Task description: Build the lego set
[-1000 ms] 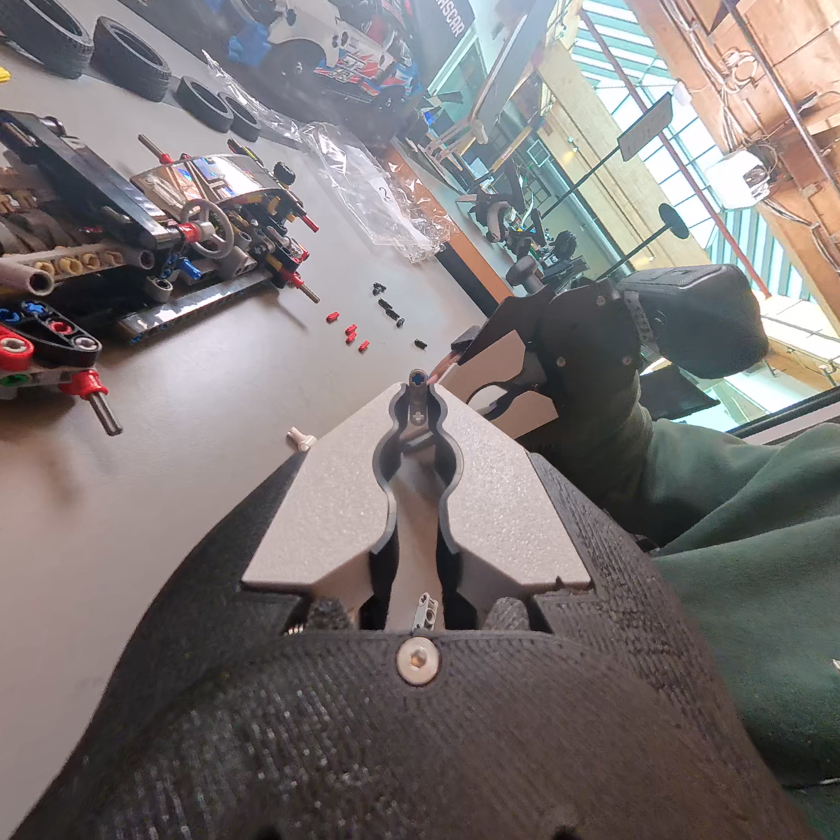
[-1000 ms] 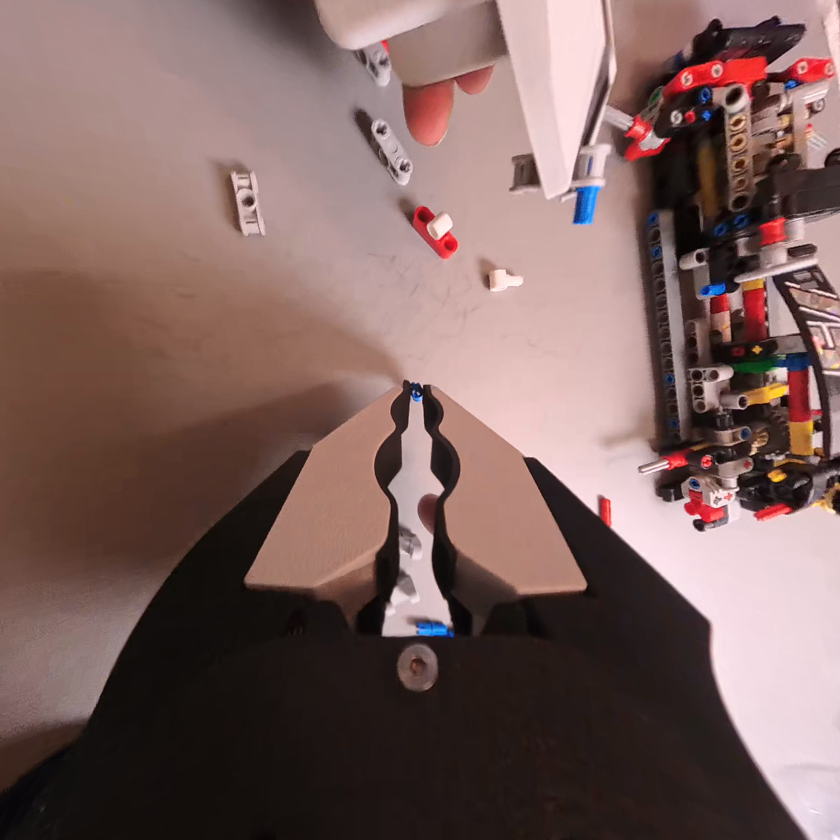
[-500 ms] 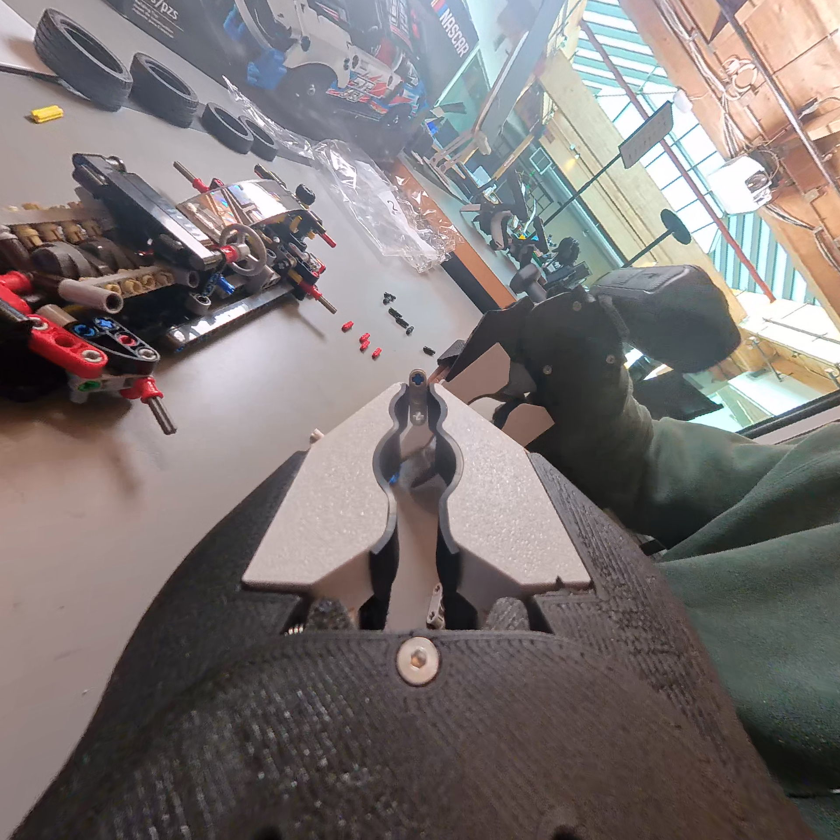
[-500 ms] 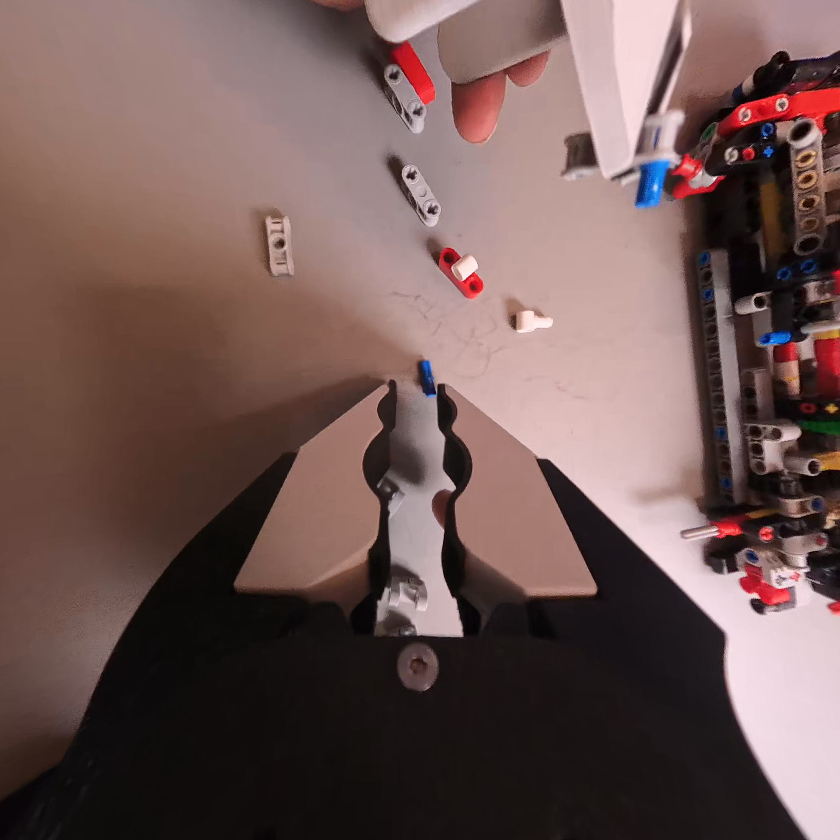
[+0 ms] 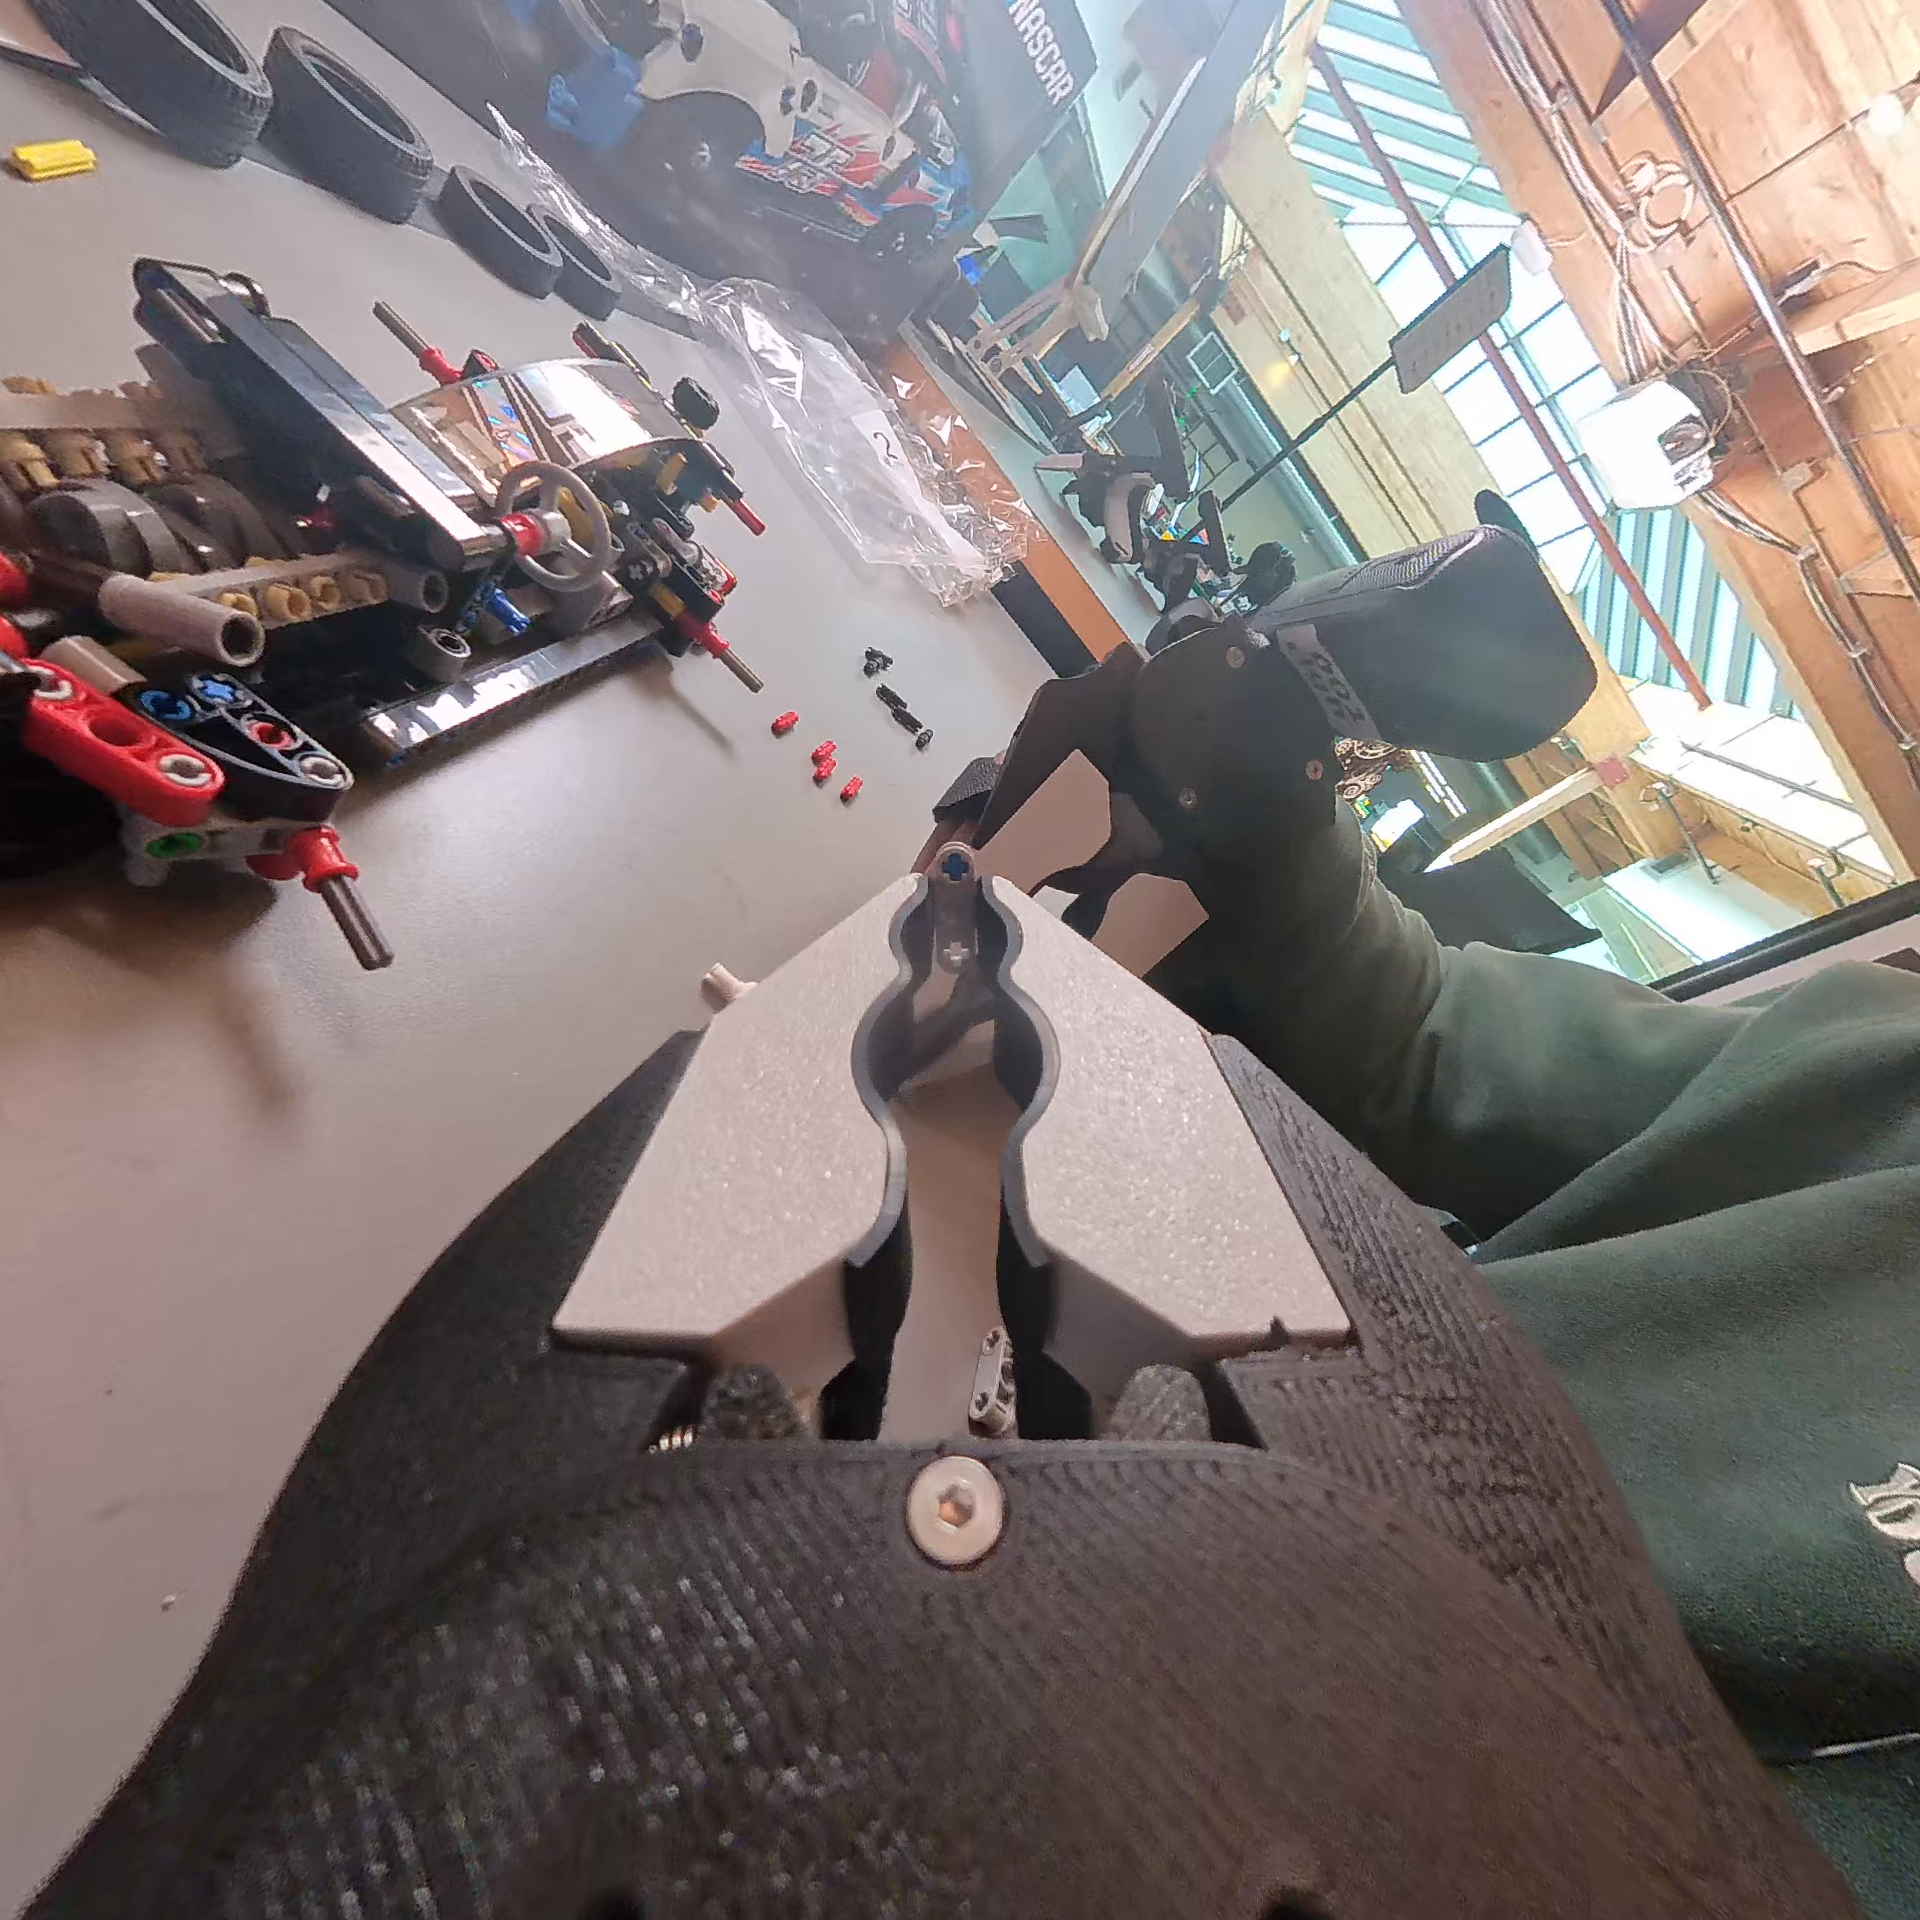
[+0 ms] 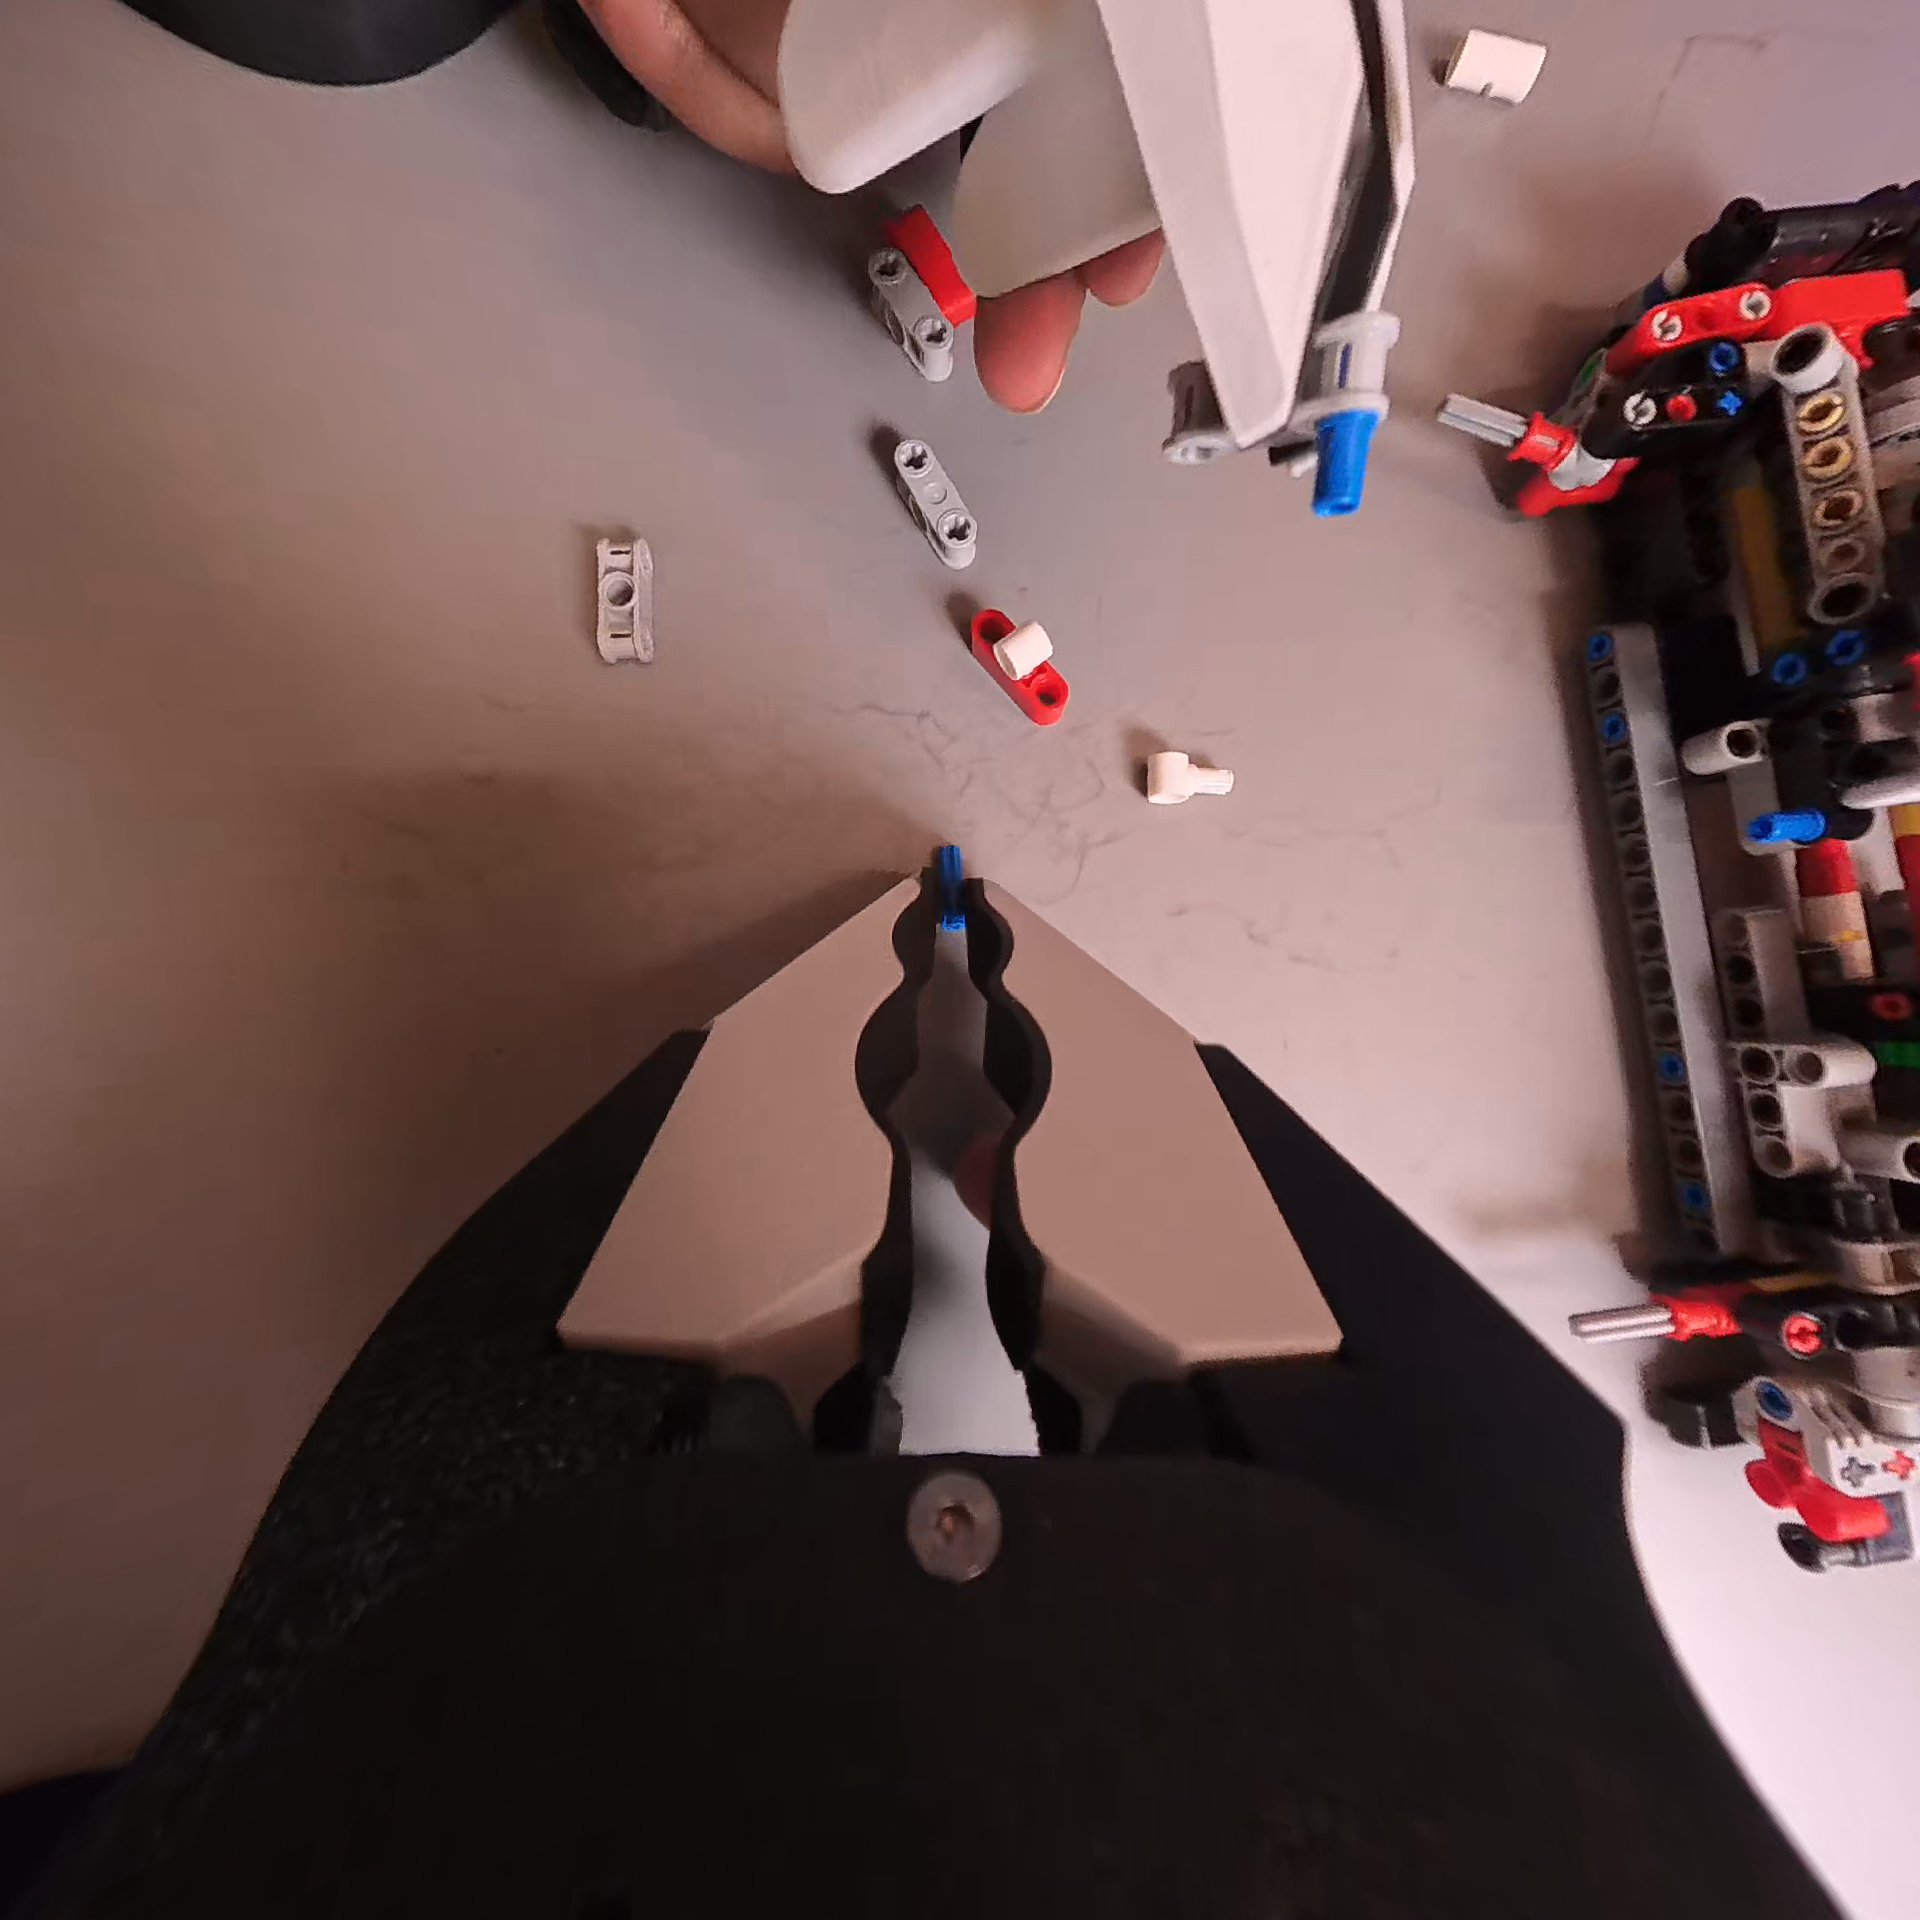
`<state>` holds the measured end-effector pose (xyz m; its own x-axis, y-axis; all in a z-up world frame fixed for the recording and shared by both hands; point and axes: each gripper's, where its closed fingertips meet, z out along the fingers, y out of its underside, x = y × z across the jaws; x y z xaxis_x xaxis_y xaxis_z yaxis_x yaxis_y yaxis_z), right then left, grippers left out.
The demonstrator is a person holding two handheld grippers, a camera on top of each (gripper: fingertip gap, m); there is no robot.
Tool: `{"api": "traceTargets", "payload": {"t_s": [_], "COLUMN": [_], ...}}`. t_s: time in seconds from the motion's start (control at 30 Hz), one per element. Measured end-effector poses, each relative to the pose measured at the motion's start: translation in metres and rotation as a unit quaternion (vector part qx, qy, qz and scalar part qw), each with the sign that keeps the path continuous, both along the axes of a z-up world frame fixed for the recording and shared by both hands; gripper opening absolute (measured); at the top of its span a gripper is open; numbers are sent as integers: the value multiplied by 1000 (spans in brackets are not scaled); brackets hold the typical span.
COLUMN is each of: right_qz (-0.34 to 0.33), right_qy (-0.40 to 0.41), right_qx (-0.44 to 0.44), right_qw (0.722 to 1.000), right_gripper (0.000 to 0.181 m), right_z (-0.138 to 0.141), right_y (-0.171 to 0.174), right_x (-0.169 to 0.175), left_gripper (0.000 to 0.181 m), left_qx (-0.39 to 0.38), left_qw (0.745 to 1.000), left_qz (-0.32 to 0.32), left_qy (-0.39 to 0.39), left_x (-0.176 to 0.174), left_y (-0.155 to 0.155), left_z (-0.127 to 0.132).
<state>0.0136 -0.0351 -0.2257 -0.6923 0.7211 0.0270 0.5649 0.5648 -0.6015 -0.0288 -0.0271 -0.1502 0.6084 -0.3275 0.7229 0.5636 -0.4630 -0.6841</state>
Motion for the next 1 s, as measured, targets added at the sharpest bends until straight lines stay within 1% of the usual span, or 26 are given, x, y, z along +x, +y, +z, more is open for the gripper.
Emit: {"api": "traceTargets", "payload": {"t_s": [0.03,0.1,0.13,0.2,0.27,0.33,0.37,0.43,0.5,0.7,1.0], "right_qz": [4,-5,-7,-22,-29,-31,-34,-34,-40,-53,-52], "right_qy": [4,29,56,127,190,241,256,268,260,266,272], "right_qx": [5,17,11,5,44,68,78,83,58,41,50], "right_qw": [1000,999,998,992,980,968,963,959,963,962,960], "right_gripper": [3,3,3,3,3,3,3,3,3,3,3], "right_z": [0,3,11,39,65,85,91,96,98,103,106], "right_y": [0,3,1,-1,0,-4,-6,-10,-13,-9,-10], "right_x": [0,-5,-8,-15,-18,-19,-20,-19,-18,-18,-18], "left_gripper": [5,5,5,5,5,4,4,4,4,4,4], "left_qx": [1,5,6,16,39,49,50,57,65,74,68], "left_qw": [1000,999,998,994,987,981,978,972,970,969,972], "left_qz": [-1,-4,-7,-17,-27,-36,-40,-50,-59,-68,-67], "left_qy": [-6,-41,-66,-110,-156,-187,-198,-221,-229,-226,-216], "left_x": [1,2,2,3,4,7,9,14,18,20,22], "left_y": [0,-1,-2,-3,-5,-6,-7,-8,-8,-10,-8], "left_z": [1,5,7,14,26,33,34,38,40,42,39]}}
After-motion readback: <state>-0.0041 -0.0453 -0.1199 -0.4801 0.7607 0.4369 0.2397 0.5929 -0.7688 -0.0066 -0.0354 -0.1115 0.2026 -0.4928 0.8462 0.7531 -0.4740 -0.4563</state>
